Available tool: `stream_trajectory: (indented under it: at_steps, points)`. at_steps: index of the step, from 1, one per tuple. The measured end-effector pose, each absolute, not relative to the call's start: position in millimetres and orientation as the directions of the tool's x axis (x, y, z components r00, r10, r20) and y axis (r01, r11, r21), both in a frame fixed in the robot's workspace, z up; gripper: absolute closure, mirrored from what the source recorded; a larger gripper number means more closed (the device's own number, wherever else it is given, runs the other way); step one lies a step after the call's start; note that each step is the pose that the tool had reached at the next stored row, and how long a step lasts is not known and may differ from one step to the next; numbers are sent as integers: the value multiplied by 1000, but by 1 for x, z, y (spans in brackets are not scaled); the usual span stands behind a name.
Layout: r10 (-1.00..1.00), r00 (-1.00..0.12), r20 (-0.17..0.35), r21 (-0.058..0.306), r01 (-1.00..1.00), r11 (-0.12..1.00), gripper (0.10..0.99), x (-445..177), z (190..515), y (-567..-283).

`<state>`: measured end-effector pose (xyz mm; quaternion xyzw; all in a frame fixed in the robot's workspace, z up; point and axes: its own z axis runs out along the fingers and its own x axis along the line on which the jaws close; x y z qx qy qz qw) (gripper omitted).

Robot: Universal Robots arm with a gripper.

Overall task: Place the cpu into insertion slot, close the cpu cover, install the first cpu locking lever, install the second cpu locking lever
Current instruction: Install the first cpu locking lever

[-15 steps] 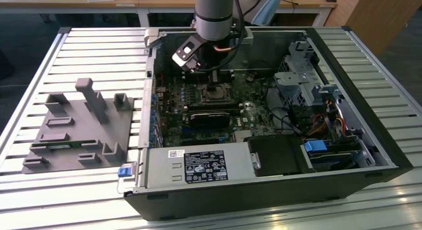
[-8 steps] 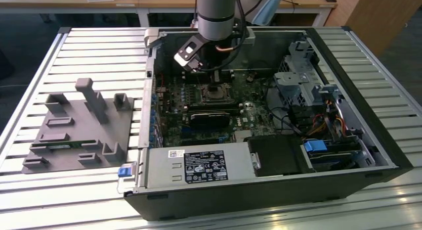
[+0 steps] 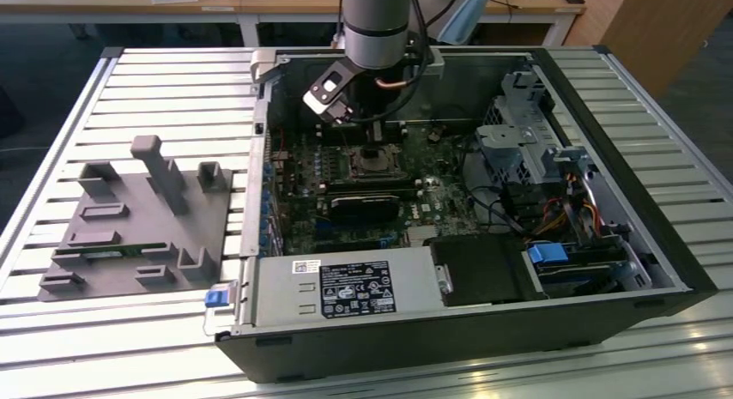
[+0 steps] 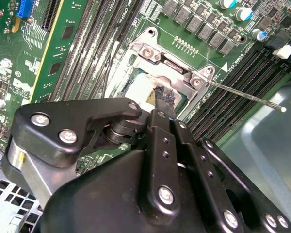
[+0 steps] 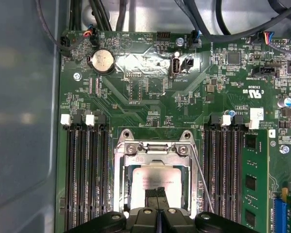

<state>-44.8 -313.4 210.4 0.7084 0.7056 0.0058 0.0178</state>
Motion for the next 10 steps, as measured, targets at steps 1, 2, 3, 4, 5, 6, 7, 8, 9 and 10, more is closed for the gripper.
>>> stream_trajectory:
  at_steps: [1, 2, 3, 4, 5, 6, 7, 8, 9, 10]
  points:
    - [1000, 4, -17, 33, 999, -4, 980, -45, 212, -313]
    - [1000, 4, -17, 33, 999, -4, 980, -45, 214, -313]
    - [1000, 4, -17, 34, 999, -4, 980, -45, 216, -313]
    - [1000, 4, -17, 33, 999, -4, 980, -45, 220, -313]
    - [1000, 4, -17, 33, 999, -4, 980, -45, 223, -313]
    - [1000, 4, -17, 33, 999, -4, 980, -45, 226, -313]
    - [1000, 4, -17, 33, 999, -4, 980, -45, 229, -313]
    - [1000, 4, -17, 34, 999, -4, 980, -45, 233, -313]
    - [1000, 4, -17, 33, 999, -4, 980, -45, 237, -313]
    - [1000, 4, -17, 34, 999, -4, 980, -45, 241, -313]
